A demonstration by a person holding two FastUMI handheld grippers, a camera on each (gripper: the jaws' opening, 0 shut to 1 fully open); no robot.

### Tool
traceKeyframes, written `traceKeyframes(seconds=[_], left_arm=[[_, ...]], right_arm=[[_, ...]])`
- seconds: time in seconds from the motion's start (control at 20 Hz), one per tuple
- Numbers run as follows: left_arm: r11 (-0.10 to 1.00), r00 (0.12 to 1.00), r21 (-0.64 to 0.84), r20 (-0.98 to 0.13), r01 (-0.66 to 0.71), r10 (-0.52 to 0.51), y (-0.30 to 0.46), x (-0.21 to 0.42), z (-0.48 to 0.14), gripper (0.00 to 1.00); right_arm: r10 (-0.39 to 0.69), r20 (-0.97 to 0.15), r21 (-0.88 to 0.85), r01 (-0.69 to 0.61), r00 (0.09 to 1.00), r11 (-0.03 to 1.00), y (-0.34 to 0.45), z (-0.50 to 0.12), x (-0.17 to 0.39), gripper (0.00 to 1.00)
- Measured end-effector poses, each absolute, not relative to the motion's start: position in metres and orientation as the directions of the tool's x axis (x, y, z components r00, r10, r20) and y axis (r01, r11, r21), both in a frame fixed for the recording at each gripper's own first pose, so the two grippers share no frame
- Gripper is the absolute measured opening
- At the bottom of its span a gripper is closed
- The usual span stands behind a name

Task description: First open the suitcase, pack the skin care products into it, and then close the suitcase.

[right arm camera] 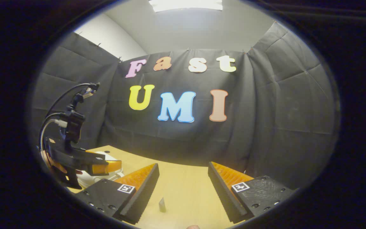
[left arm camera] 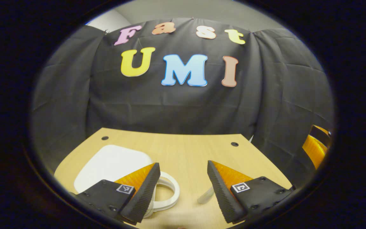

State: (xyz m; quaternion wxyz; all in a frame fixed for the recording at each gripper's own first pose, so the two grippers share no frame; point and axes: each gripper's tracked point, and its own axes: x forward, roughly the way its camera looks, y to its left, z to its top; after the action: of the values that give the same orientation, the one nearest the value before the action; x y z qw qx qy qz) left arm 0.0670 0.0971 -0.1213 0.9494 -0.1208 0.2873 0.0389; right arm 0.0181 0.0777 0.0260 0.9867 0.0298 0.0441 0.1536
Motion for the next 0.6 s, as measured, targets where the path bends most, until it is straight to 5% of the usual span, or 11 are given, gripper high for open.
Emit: traceKeyframes(seconds=[0.3,0.6], left_arm=[[0.939,0.577,-0.245,-0.814,-0.243,-0.063,0.101,0.084,-0.214,0.95],[0.930,0.352,-0.272,-0.919,-0.245,-0.176,0.078,0.079,-0.280,0.95]], right_arm=[[0.403,-0.125,0.166,-0.382,0.906,0.909,0.080,0.010,0.026,0.94],[0.394,-0.149,0.137,-0.376,0.907,0.917,0.076,0.002,0.035,0.94]])
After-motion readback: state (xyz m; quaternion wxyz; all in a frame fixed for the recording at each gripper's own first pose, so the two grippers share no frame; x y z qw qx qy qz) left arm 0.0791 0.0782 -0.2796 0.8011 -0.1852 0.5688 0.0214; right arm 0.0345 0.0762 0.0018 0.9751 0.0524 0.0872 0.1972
